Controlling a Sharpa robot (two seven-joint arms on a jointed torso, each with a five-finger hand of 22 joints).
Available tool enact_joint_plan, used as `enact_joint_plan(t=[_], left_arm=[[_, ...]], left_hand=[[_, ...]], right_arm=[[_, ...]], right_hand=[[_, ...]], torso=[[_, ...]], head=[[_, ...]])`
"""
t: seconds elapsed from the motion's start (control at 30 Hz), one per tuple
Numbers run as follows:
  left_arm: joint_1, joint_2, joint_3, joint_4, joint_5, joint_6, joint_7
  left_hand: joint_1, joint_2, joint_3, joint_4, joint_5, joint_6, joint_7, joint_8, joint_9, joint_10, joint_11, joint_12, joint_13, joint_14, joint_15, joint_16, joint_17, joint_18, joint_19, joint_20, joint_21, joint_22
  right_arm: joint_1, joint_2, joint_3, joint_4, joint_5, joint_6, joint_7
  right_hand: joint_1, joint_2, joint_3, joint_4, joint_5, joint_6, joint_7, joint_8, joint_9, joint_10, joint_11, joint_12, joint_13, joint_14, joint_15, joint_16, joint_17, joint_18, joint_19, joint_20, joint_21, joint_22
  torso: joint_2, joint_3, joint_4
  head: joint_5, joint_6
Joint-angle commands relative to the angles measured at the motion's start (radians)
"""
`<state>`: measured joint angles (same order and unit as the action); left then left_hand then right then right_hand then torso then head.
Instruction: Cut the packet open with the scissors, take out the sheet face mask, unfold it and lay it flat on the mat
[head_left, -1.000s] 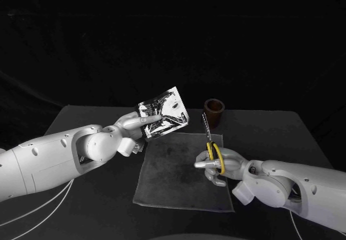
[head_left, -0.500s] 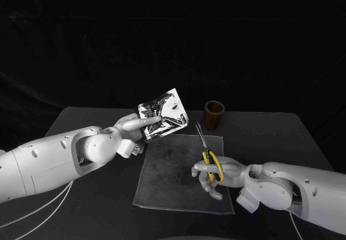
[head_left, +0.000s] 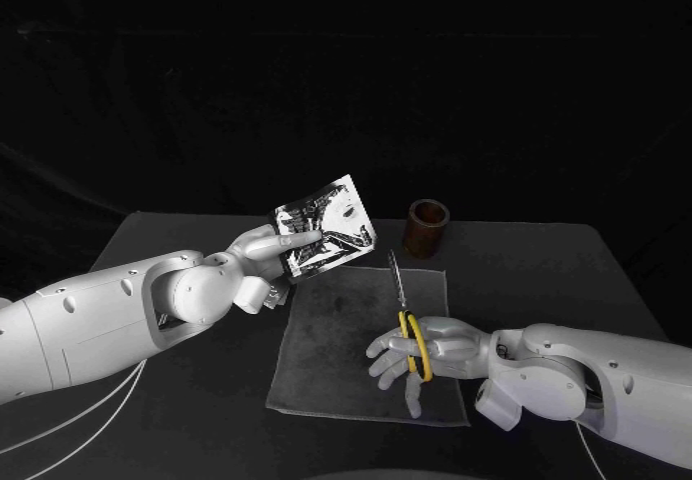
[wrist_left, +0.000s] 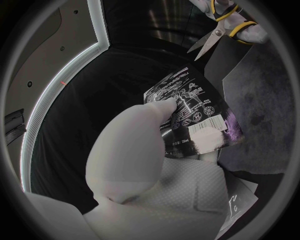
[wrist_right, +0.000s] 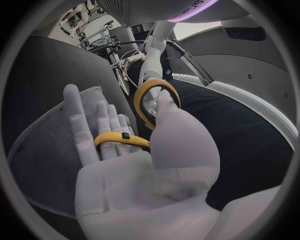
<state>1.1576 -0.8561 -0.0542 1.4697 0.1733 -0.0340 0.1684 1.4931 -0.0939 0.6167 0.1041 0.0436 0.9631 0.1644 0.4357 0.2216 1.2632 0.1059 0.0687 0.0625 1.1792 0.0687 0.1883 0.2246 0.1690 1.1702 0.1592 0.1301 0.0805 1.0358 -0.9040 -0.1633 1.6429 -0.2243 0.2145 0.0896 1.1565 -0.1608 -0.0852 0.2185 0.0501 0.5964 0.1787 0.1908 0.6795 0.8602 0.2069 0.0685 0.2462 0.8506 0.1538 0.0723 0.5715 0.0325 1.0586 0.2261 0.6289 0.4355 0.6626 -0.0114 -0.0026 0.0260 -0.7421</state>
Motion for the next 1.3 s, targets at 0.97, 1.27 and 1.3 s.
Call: enact_joint_plan(t=[0.97,1.27,1.3], left_arm=[[0.002,-0.002,0.001,0.008,-0.002,-0.001,0.007],[0.002,-0.005,0.001,0.009,-0.002,-0.002,0.008],[0.002,-0.006,0.001,0.009,-0.002,-0.002,0.009]], left_hand=[[-0.005,0.006,0.003,-0.013,0.005,0.003,0.005,0.004,0.037,0.009,0.002,-0.005,0.001,0.009,-0.001,-0.006,0.002,0.011,0.005,0.0,0.004,0.002],[-0.006,0.006,0.004,-0.014,0.005,0.003,0.005,0.004,0.038,0.009,0.002,-0.005,0.001,0.009,-0.001,-0.006,0.002,0.011,0.005,0.0,0.004,0.002],[-0.006,0.006,0.004,-0.014,0.005,0.003,0.005,0.004,0.038,0.009,0.002,-0.005,0.001,0.009,-0.001,-0.006,0.002,0.011,0.005,0.0,0.004,0.002]], right_arm=[[-0.001,0.009,0.001,-0.008,-0.004,0.072,0.007],[-0.001,0.004,0.001,-0.017,0.038,-0.051,0.022],[-0.001,0.003,0.001,-0.018,0.037,-0.059,0.023]], right_hand=[[0.14,0.078,-0.102,0.056,0.0,0.032,0.046,0.16,-0.01,0.201,-0.048,0.141,-0.085,0.151,-0.048,0.134,-0.092,0.154,0.059,-0.024,-0.01,-0.07],[0.44,0.129,0.118,-0.009,0.115,0.408,-0.133,0.336,-0.007,0.586,-0.23,0.342,0.038,0.504,-0.212,0.307,0.035,0.128,0.251,-0.18,0.25,0.151],[0.439,0.115,0.136,0.0,0.119,0.414,-0.138,0.354,0.009,0.59,-0.235,0.358,0.054,0.512,-0.216,0.315,0.048,0.123,0.256,-0.184,0.279,0.183]], torso=[[0.0,0.0004,-0.0008],[0.0,-0.0003,-0.0004],[0.0,-0.0003,-0.0007]], head=[[0.004,-0.009],[0.002,-0.01],[0.002,-0.01]])
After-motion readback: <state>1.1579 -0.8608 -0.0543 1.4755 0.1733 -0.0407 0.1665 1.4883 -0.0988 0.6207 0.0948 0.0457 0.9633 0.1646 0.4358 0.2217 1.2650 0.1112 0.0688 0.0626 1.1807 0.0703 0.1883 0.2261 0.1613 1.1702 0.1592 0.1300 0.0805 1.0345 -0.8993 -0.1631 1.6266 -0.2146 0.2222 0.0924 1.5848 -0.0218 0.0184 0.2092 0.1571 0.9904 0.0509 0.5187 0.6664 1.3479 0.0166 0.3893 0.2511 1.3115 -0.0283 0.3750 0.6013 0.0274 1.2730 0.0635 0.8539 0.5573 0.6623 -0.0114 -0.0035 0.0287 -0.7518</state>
